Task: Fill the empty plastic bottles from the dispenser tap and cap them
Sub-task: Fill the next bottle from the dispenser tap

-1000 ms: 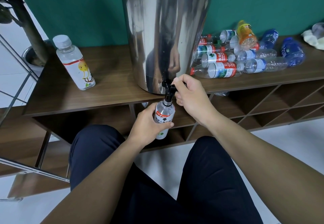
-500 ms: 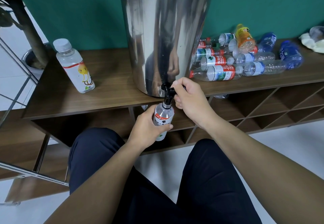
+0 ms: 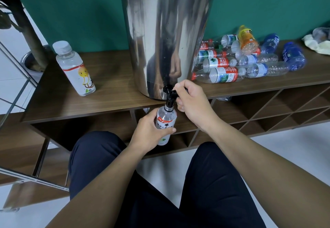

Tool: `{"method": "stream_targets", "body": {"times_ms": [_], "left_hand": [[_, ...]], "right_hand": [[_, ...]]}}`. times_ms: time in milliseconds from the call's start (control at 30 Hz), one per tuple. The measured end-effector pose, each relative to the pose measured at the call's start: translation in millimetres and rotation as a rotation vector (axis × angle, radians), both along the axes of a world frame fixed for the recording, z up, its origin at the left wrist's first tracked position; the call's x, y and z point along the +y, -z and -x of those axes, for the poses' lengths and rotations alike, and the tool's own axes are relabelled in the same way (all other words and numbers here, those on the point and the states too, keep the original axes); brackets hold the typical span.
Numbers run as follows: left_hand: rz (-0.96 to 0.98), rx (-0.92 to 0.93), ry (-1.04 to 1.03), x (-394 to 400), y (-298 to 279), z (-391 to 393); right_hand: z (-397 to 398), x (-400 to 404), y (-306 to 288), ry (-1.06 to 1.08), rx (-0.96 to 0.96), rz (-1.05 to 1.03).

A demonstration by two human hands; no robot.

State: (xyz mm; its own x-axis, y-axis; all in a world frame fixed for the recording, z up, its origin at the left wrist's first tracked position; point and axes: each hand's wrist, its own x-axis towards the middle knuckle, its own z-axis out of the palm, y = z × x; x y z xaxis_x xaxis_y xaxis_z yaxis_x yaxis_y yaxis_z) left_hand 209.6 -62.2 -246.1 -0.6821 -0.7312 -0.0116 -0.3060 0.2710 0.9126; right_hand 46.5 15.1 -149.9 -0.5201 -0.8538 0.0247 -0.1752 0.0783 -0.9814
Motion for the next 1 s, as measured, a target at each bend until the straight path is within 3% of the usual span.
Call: {"method": "stream_targets", "body": {"times_ms": [1000], "left_hand": [[-0.014, -0.007, -0.024, 0.6, -2.4, -2.1]], "right_hand": [[-1.4, 1.5, -3.4, -0.002, 0.024, -0.011]]}}
